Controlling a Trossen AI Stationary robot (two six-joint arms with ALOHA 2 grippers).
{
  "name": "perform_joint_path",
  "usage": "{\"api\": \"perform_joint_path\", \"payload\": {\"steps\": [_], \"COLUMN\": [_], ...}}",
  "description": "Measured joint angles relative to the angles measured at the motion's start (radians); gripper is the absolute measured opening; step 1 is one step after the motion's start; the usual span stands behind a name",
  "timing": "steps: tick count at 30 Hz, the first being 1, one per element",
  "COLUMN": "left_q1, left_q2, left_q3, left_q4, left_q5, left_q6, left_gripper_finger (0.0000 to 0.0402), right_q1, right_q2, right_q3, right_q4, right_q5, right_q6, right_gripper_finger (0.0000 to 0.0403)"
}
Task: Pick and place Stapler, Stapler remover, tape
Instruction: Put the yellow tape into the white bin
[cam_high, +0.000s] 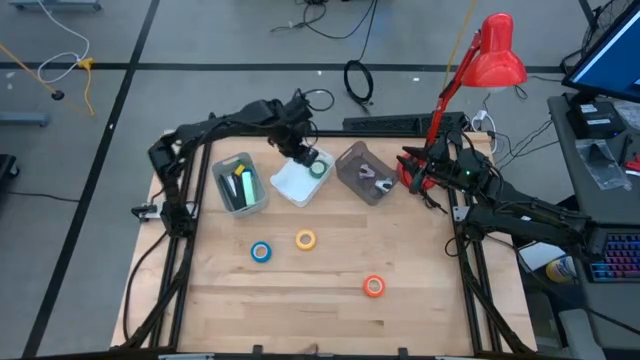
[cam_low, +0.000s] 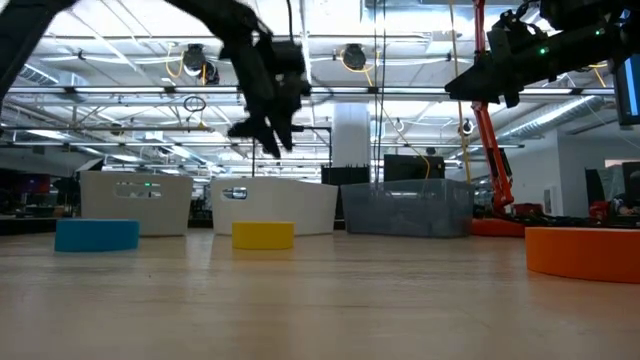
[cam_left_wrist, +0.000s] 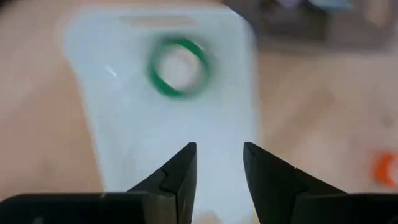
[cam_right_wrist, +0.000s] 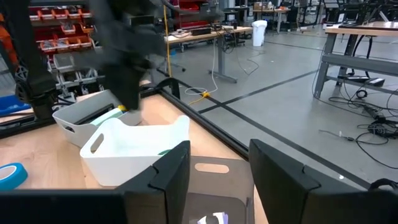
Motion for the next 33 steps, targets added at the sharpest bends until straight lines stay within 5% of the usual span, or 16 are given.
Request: {"api": "perform_joint_path", "payload": {"steps": [10, 16, 25, 33], "left_q1": [-0.311, -0.465, -0.623, -0.711], "left_q2": [-0.150, -0.150, -0.145, -0.144], "left_q3": [0.000, 0.000, -0.072, -0.227], "left_q4": [-0.069, -0.145, -0.280, -0.158], "left_q5": [-0.127, -0.146, -0.215, -0.306], "left_q6": [0.056, -0.107, -0.364, -0.305], "left_gripper_finger": [0.0131, 0.0131, 0.0131, 0.0131], "right_q1": [0.000, 0.000, 0.000, 0.000], "right_q2": [0.001, 0.001, 0.001, 0.001], "right_q3": [0.000, 0.000, 0.000, 0.000], "right_q4": [-0.003, -0.003, -0.003, -0.003], "right_q5": [-0.003, -0.003, -0.003, -0.003], "right_q6": [0.000, 0.000, 0.000, 0.000], "right_gripper_finger": [0.0155, 0.0155, 0.0155, 0.0155]}}
